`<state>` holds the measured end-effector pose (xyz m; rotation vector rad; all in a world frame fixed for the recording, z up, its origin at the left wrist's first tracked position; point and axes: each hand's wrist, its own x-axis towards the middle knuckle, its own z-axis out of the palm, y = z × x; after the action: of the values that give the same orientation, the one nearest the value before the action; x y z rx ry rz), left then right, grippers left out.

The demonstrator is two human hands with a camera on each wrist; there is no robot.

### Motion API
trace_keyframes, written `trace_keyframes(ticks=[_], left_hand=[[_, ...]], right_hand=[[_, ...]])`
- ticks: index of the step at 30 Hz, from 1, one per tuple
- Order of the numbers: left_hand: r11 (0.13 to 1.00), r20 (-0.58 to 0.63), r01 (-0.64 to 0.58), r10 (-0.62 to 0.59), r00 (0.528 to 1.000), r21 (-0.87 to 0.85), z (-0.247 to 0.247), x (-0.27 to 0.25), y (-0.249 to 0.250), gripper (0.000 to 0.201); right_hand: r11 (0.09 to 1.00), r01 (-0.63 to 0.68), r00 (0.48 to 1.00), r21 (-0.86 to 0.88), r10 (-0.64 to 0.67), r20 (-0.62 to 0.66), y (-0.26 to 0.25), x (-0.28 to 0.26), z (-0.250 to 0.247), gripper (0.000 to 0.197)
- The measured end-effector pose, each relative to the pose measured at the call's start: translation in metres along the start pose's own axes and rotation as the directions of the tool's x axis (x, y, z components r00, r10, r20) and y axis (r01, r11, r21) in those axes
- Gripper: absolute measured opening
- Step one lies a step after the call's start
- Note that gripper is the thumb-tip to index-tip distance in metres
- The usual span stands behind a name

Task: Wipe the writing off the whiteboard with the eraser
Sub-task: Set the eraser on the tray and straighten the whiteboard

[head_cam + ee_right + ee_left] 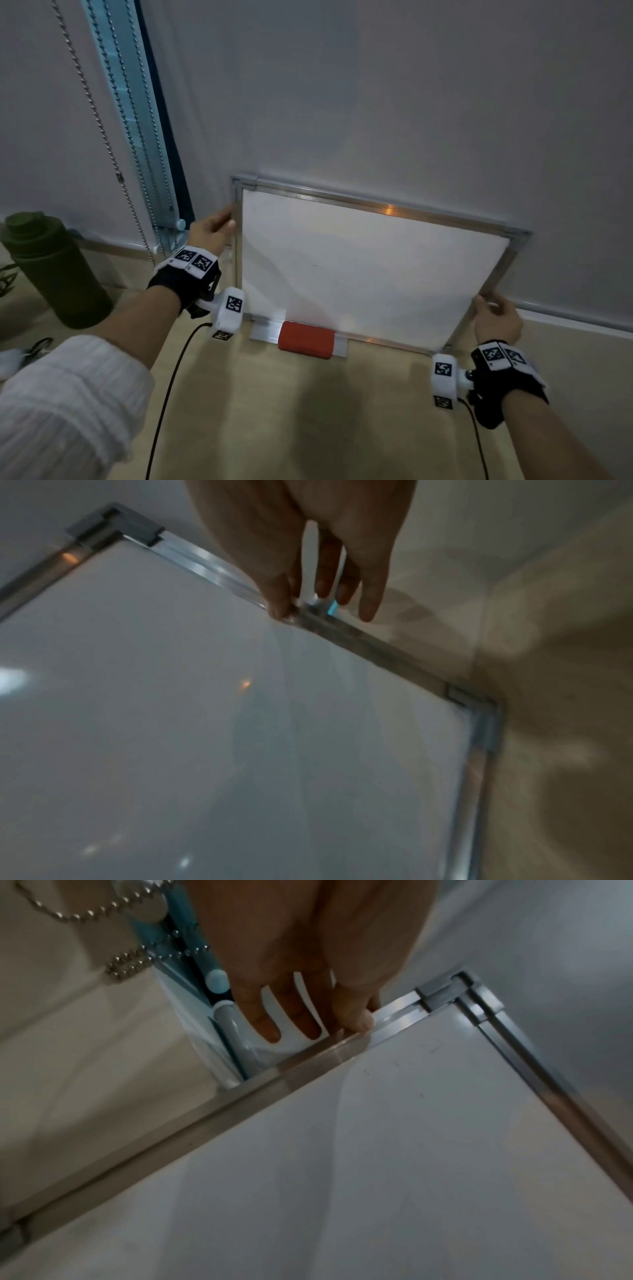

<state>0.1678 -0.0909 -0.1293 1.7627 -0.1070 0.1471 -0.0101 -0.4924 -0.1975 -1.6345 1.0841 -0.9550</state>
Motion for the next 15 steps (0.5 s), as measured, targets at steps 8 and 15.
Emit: trace_keyframes(ticks=[8, 15], left_hand=[[0.994, -0.056, 0.088, -0.084, 0.995, 0.066, 0.000, -0.023, -0.055, 0.034], [0.959, -0.023, 0.274, -0.273, 0.962, 0.071, 0.032, -0.064, -0.093, 0.059]], right_hand=[[0.958, -0.261, 0.939, -0.120, 0.280, 0.198, 0.046, -0.037, 0.011, 0.054], [0.940, -0.261, 0.918, -0.218, 0.312, 0.245, 0.053, -0.047, 0.017, 0.046]])
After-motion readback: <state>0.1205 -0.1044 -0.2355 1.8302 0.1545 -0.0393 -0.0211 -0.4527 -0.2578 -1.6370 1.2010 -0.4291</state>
